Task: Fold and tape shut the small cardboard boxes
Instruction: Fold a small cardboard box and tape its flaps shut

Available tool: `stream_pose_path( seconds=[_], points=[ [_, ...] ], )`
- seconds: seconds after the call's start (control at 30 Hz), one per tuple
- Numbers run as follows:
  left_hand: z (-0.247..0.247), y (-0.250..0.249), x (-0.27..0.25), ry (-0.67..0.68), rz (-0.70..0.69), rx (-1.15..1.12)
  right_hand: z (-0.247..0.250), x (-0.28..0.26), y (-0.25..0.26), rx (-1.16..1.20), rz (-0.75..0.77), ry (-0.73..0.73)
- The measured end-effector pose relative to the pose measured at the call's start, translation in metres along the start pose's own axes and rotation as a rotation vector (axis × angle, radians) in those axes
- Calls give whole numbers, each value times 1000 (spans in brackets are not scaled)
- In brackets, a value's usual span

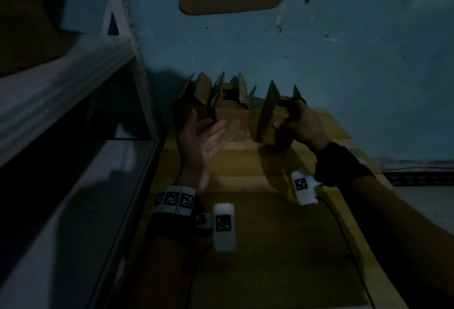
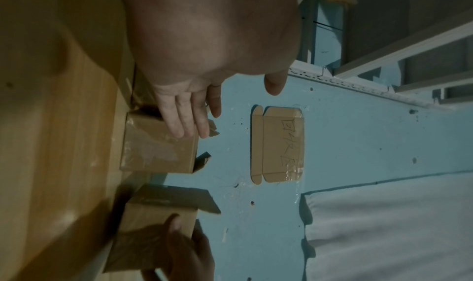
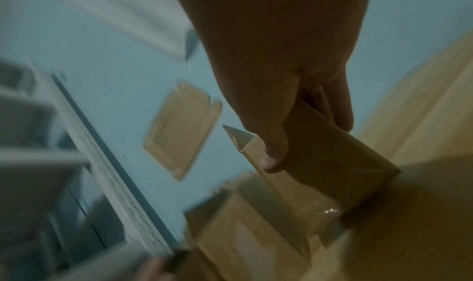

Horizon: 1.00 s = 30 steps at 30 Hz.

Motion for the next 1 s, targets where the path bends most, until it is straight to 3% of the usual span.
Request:
stream_pose_path(
  seconds=[0.17,0.37,0.7,0.9,1.0],
  points=[
    [-14,6,-9,10,36,-28,31,-47,-14,231,-39,-107],
    [-23,19,-16,26,59,43,38,-91,-22,685,-83,-51],
    [-17,33,3,13,68,200,23,-107,-23,791,-134,134],
    [-30,42,4,120,156,351,29,-103,-28,806,-110,195],
    [-37,47,3,186,216,403,34,-101,-33,857,-82,145]
  ],
)
Point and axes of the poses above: each hand's wrist, its own x-axis towards the middle knuckle, its own z-axis out of the back of the hand, y = z × x, the point moved 3 cm from there along x, towards the middle knuckle, and after that the axes turned 1 degree about z, right-handed, at the moved point
